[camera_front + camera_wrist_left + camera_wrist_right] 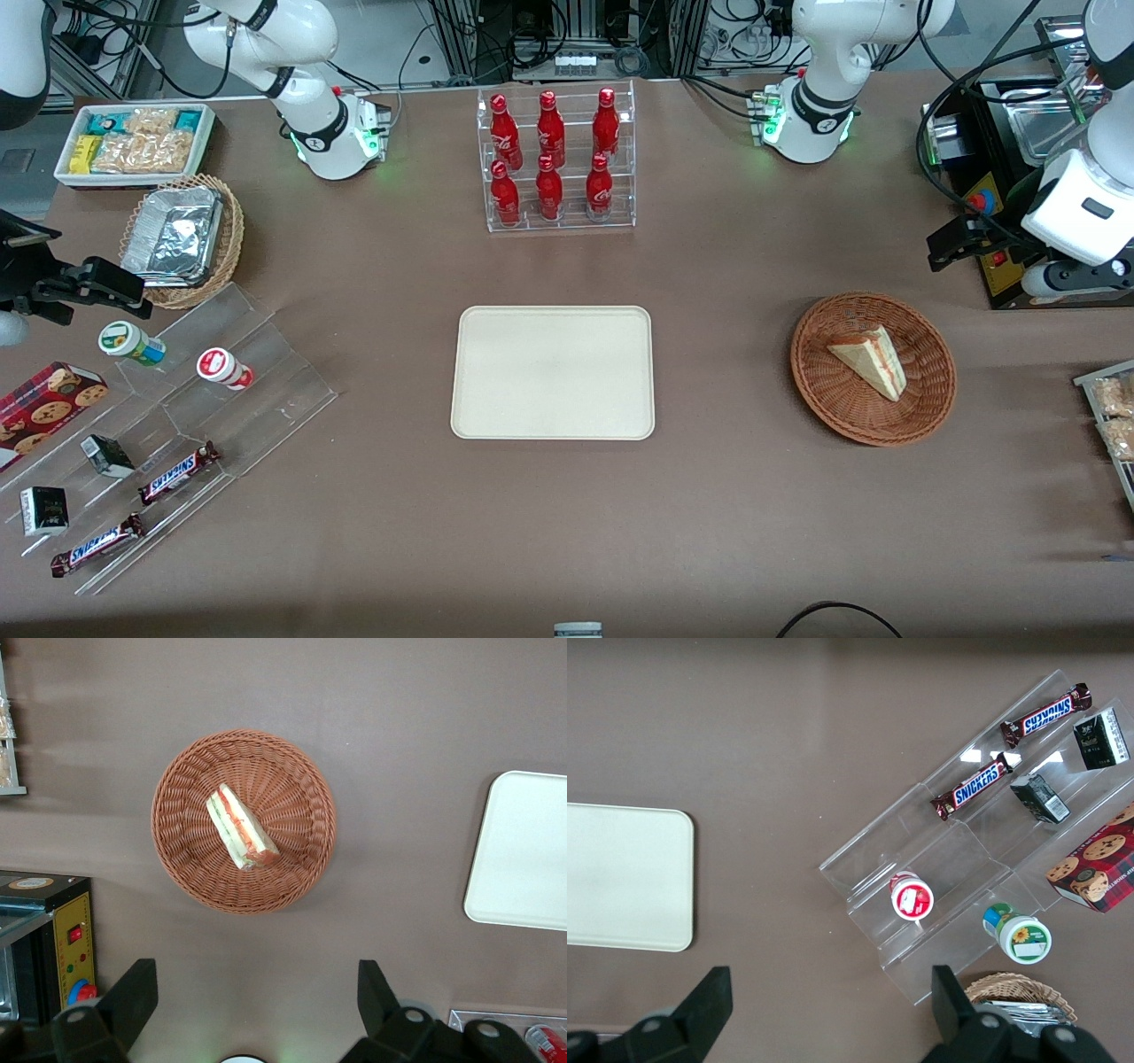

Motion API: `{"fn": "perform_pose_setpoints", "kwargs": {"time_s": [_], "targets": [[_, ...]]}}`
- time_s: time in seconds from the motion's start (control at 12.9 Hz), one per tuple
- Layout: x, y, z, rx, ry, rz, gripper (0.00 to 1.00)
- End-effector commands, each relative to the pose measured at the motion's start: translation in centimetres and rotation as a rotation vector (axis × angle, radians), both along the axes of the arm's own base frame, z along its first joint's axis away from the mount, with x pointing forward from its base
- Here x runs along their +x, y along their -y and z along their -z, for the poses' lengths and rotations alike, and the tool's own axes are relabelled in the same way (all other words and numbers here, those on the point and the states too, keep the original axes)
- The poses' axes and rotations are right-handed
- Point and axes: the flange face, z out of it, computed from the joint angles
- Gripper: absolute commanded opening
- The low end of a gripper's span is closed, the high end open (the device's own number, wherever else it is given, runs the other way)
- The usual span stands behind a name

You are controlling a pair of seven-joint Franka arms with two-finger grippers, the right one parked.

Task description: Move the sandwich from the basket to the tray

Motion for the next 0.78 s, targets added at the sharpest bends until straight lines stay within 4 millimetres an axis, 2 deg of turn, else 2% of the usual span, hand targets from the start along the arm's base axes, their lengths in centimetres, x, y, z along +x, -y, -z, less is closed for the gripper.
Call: {"fn": "perform_pose_setpoints", "kwargs": {"time_s": [0.0,0.31,0.54,0.7], "targets": [[-0.3,0.1,-0.8,0.009,0.001,-0.009,1.0],[-0.1,0.2,-0.6,0.004,0.004,-0.006,1.0],[0.1,-0.7,0.5,0.007,-0.02,-0.033,1.0],[0.3,-2.8,2.0,0.022,-0.051,-0.134,1.0]]}}
